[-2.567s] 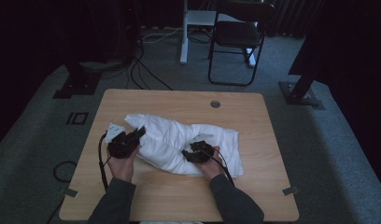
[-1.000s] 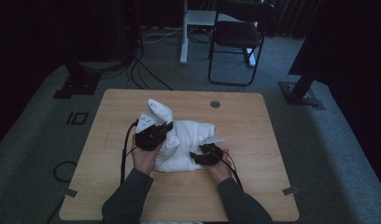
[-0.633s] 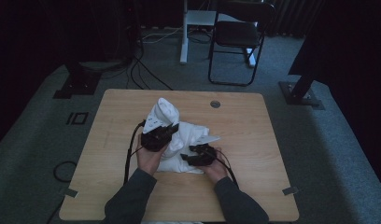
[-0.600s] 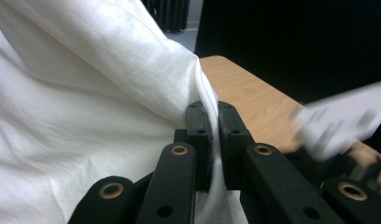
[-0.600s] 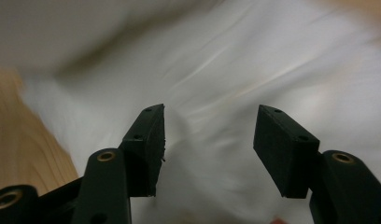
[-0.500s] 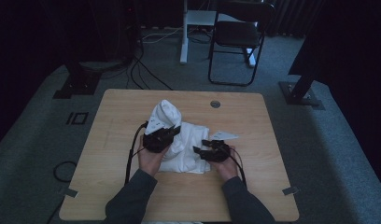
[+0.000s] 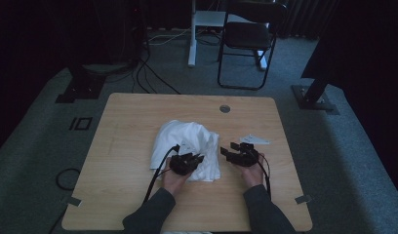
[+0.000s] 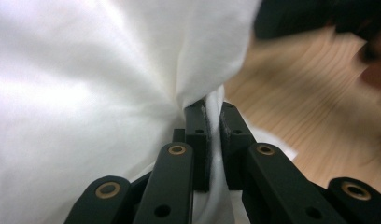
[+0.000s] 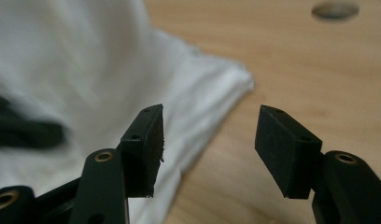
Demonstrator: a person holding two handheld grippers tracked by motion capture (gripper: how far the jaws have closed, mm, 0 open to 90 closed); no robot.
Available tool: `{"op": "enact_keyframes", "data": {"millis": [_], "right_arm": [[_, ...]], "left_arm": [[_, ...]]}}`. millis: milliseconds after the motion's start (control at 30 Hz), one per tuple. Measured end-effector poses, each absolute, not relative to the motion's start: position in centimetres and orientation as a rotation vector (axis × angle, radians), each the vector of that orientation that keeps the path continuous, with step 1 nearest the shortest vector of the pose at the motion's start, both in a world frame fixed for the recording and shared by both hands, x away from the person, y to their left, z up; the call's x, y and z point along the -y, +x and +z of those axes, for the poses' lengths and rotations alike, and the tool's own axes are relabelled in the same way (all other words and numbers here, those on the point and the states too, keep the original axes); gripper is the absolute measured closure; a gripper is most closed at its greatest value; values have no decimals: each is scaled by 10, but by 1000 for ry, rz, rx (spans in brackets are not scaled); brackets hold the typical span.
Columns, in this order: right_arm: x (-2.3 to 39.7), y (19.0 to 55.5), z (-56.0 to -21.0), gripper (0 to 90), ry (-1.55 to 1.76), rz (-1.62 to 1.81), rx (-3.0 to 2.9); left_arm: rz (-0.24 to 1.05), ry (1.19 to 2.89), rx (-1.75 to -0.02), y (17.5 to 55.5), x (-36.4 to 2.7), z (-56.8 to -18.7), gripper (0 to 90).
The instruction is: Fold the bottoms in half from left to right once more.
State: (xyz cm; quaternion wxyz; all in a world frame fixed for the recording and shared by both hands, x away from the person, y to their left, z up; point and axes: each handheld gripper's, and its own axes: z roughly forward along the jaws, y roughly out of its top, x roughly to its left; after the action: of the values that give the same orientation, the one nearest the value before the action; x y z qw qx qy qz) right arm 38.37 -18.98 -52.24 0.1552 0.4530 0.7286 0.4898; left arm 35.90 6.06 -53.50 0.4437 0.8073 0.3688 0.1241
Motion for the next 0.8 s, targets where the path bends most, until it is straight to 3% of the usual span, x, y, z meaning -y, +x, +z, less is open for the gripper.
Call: {"op": "enact_keyframes", "data": {"millis": [333,400,500,667,800], "right_arm": [[158,388,-481,363,1129,1543,-2117],[146,398,-486,497,1132,1447,-2168],[139,411,-494,817,1155,1337,-2204],[149,425,-500,833,1236,1332,-2178],[153,430,-502,825,1240,1315,-2174]], "left_arm": [[298,2025,-924,361,-54,-542,795],[285,2019,-921,361,-56,-539,754],[256,1980,-917,360,-62,-530,613],[300,1835,-843,349,-90,-476,505],[485,1745,-931,358,-126,-442,540]]}}
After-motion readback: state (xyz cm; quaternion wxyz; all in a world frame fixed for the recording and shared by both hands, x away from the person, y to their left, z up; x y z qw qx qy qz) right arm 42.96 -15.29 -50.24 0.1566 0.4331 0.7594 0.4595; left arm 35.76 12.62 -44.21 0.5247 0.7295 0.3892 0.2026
